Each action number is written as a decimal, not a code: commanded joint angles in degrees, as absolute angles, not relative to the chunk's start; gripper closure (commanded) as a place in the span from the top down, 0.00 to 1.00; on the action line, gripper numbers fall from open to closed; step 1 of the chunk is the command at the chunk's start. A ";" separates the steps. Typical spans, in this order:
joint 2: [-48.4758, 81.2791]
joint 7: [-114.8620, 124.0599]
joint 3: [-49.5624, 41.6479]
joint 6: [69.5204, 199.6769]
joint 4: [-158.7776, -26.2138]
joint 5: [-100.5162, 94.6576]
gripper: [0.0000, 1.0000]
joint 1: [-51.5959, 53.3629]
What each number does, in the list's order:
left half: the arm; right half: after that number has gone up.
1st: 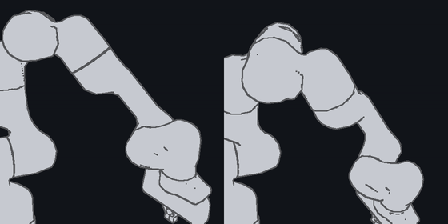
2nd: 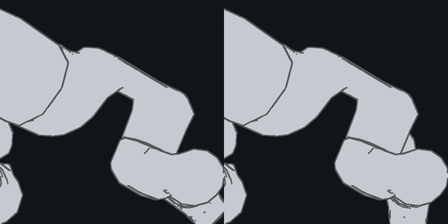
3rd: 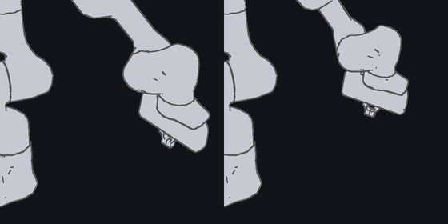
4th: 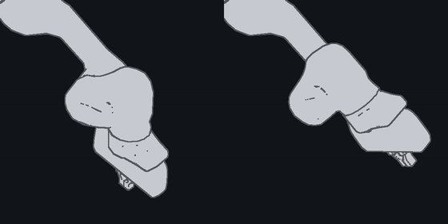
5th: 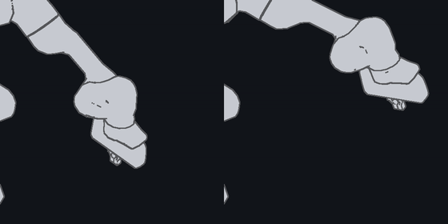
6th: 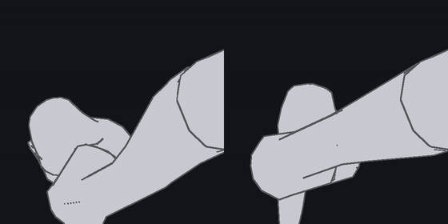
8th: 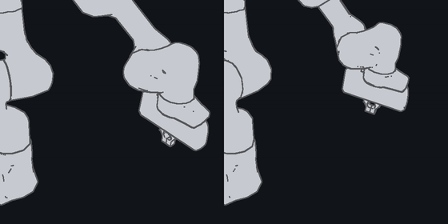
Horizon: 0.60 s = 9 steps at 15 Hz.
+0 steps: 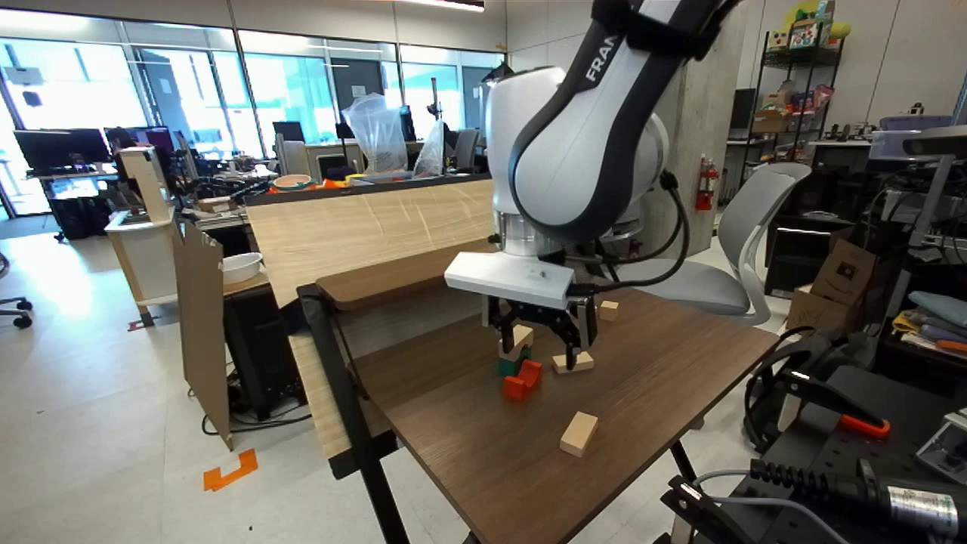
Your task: Stack the blocks
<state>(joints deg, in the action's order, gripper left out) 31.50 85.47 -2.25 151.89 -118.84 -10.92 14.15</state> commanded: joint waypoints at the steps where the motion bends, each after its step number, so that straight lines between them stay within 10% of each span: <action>1: 37.06 87.02 -4.72 156.22 -114.91 -9.95 1.00 16.79; 9: 45.14 89.62 -10.73 164.87 -109.89 -8.79 1.00 22.85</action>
